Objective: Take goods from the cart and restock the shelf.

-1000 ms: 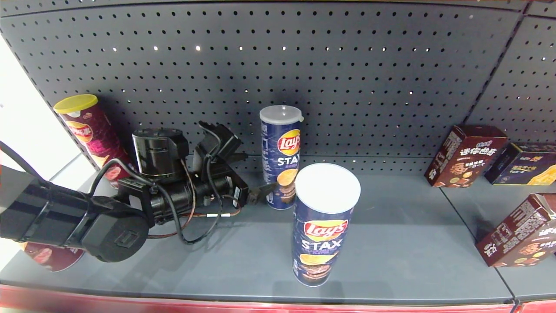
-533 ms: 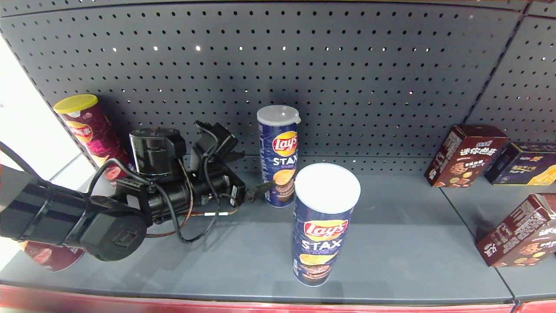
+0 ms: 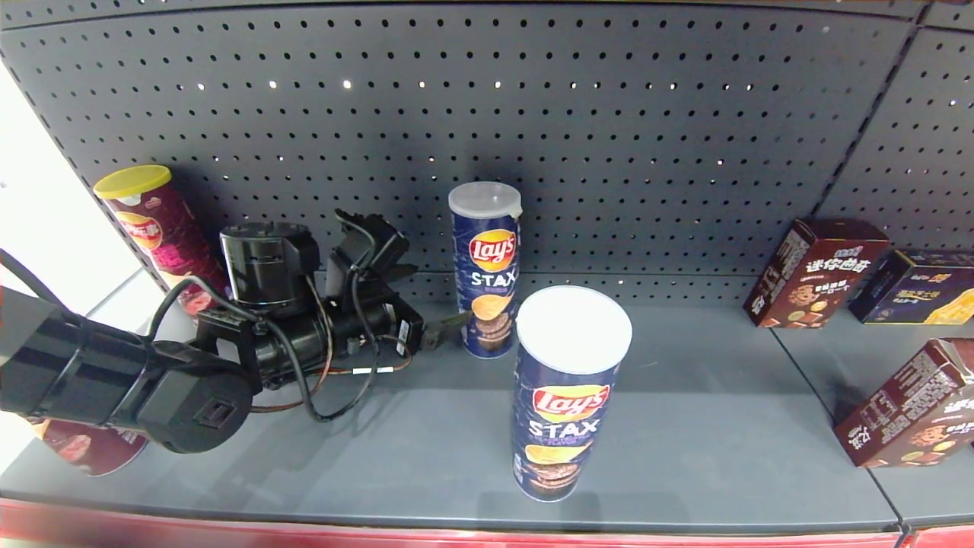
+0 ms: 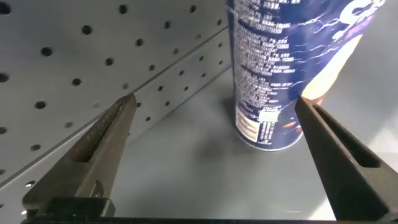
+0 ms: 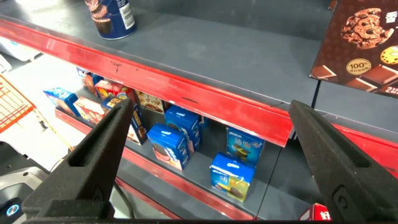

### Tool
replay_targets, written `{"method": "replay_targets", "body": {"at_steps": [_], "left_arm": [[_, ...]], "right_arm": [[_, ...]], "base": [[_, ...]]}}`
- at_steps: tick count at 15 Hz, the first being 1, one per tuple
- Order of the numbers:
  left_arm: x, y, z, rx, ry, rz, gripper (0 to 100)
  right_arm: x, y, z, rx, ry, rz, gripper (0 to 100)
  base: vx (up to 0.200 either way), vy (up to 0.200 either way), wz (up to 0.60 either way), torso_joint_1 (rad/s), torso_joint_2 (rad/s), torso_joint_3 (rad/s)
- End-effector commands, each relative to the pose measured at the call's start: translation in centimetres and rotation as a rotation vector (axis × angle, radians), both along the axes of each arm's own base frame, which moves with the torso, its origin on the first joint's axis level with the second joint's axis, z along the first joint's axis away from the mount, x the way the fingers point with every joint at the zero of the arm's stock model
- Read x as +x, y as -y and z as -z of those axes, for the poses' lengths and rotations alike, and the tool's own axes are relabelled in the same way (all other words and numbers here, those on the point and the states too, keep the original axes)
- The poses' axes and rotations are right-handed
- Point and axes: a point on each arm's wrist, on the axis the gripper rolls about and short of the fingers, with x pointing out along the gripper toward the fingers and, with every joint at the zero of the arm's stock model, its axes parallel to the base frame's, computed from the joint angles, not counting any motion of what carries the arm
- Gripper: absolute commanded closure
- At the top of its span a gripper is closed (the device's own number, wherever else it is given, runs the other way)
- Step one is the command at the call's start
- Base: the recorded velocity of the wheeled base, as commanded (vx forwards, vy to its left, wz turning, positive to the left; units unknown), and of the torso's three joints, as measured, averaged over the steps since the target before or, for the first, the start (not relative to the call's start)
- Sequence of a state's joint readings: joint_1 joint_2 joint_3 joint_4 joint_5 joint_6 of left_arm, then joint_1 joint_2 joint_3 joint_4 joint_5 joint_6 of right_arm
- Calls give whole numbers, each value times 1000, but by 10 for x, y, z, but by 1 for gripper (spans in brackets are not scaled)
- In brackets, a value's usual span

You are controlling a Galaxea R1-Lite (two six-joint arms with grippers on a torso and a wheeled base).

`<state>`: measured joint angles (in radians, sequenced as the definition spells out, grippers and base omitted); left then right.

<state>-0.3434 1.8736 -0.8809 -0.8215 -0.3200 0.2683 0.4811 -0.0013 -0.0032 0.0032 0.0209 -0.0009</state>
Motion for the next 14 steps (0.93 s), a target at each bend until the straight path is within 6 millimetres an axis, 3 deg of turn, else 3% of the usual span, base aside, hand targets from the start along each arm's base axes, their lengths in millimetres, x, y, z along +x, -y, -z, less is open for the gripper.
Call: {"method": "replay_targets", "body": {"at_steps": [1,14], "left_arm": [[2,-4,0,0,1,-13,0],[15,-3,1,3,11,-110,0]], "right_arm": [[0,0,0,-1,-1,-1,0],[0,0,0,-1,-1,-1,0]], "base": [[0,0,0,0,0,0],[0,0,0,0,0,0]]}}
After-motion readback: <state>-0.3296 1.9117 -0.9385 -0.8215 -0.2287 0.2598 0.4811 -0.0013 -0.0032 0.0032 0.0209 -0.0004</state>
